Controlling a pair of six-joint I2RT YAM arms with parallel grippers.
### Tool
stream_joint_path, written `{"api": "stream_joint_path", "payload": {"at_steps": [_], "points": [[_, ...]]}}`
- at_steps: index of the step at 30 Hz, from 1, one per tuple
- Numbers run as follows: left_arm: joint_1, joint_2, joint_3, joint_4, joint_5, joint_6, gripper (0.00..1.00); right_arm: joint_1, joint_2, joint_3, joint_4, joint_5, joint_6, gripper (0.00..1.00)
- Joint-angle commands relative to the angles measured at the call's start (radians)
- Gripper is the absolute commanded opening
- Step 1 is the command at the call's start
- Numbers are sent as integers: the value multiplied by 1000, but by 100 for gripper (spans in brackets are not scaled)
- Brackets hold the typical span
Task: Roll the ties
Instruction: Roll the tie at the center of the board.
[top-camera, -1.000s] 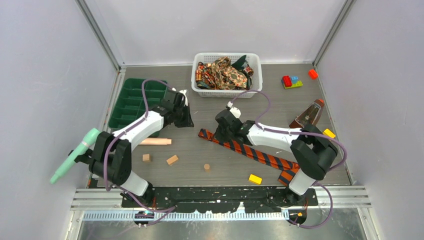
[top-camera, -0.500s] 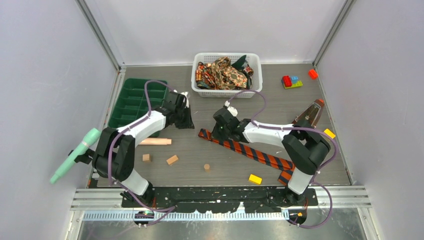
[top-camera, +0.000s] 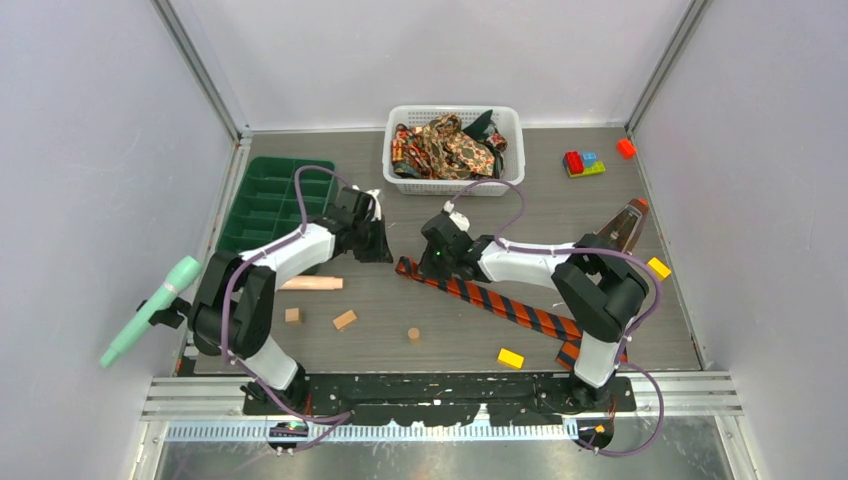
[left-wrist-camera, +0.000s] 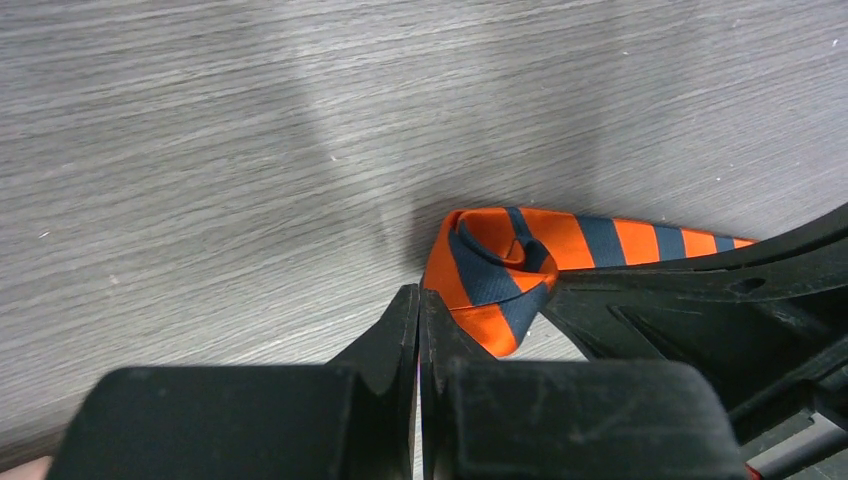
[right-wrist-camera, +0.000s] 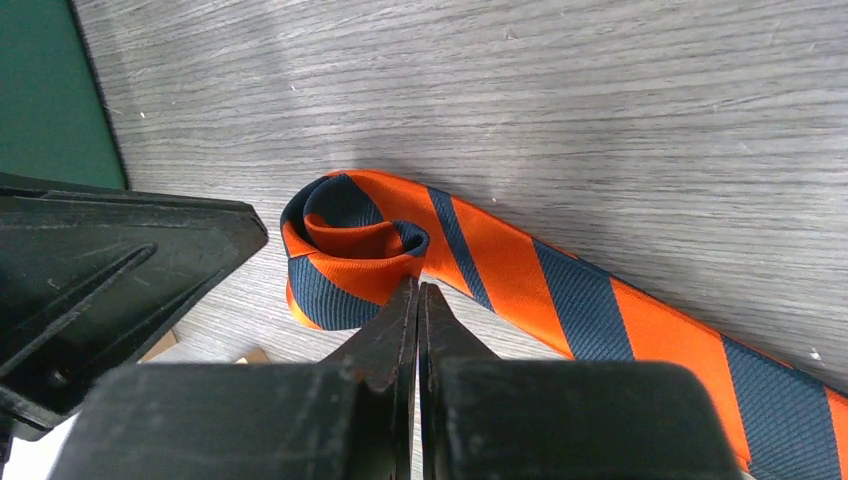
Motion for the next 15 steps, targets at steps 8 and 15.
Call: {"api": "stream_joint_path", "payload": {"at_steps": [8, 15], "points": [[-43, 19, 7, 69, 45, -7, 0, -22, 31, 64, 30, -26, -22, 2], [-52, 29, 11, 69, 52, -7, 0, -31, 57, 80, 30, -44, -25, 2]]}}
